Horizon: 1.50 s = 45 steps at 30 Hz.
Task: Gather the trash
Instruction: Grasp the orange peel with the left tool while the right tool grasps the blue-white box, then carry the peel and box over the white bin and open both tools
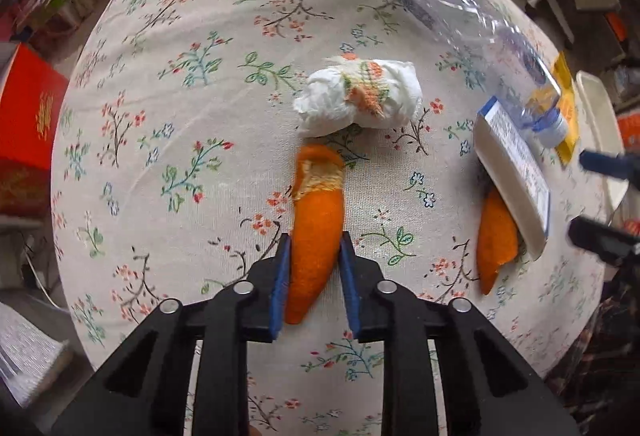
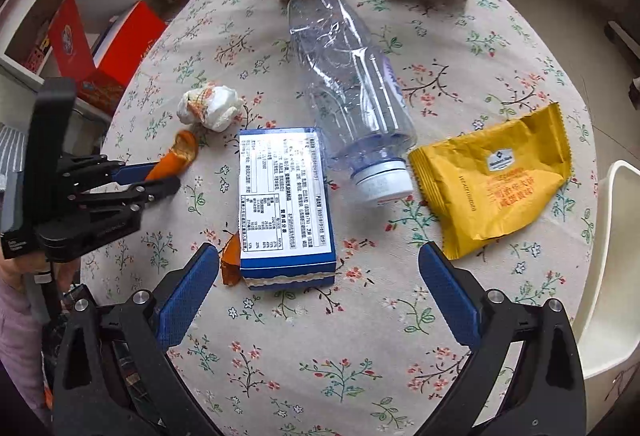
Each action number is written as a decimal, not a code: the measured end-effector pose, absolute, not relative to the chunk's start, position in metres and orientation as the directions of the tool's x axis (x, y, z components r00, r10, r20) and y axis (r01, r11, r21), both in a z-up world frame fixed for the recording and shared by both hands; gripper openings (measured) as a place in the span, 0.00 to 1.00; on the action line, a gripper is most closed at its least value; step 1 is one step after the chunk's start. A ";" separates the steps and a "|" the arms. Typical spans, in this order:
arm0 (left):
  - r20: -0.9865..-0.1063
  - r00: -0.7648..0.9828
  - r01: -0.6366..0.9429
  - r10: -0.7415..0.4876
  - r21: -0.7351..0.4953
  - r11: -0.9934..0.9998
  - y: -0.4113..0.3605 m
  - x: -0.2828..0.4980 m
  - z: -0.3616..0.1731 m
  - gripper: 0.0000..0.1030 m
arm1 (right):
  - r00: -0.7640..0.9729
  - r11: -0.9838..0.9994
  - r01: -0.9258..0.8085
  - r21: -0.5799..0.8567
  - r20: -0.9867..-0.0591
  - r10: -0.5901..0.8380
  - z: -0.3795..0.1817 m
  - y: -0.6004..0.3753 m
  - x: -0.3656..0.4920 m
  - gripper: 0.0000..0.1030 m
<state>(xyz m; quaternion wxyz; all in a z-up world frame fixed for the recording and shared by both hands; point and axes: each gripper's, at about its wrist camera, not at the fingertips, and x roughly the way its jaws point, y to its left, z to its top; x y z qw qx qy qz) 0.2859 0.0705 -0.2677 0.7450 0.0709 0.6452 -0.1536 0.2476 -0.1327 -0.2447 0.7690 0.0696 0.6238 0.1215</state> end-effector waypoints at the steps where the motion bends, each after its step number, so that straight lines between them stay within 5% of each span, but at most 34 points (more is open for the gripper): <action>1: -0.976 0.131 0.262 -0.176 -0.138 0.955 0.079 0.284 -0.264 0.20 | 0.180 0.960 -0.096 0.263 -0.944 0.276 -0.250 -0.129 0.250 0.93; 5: -0.930 0.195 0.121 -0.311 -0.292 0.949 0.100 0.258 -0.261 0.19 | 0.140 0.958 -0.061 0.279 -0.948 0.285 -0.270 -0.121 0.259 0.93; 10: -0.912 0.257 0.145 -0.318 -0.289 0.946 0.100 0.250 -0.248 0.19 | 0.179 0.960 -0.044 0.278 -0.943 0.281 -0.274 -0.121 0.269 0.92; 13: -0.910 0.275 0.167 -0.311 -0.274 0.947 0.094 0.252 -0.246 0.19 | 0.210 0.975 -0.060 0.212 -0.953 0.220 -0.271 -0.117 0.272 0.75; 15: -0.917 0.285 0.174 -0.280 -0.238 0.956 0.091 0.260 -0.249 0.19 | 0.224 0.975 -0.079 0.208 -0.949 0.221 -0.268 -0.113 0.274 0.53; 33: -0.813 0.527 0.144 -0.247 -0.201 0.969 0.081 0.253 -0.180 0.19 | 0.568 0.975 -0.154 0.162 -0.793 0.221 -0.167 -0.108 0.252 0.53; 45: -0.672 0.740 0.045 -0.025 0.012 0.999 0.035 0.217 -0.145 0.20 | 0.789 0.995 -0.100 0.025 -0.608 0.095 -0.116 -0.133 0.213 0.53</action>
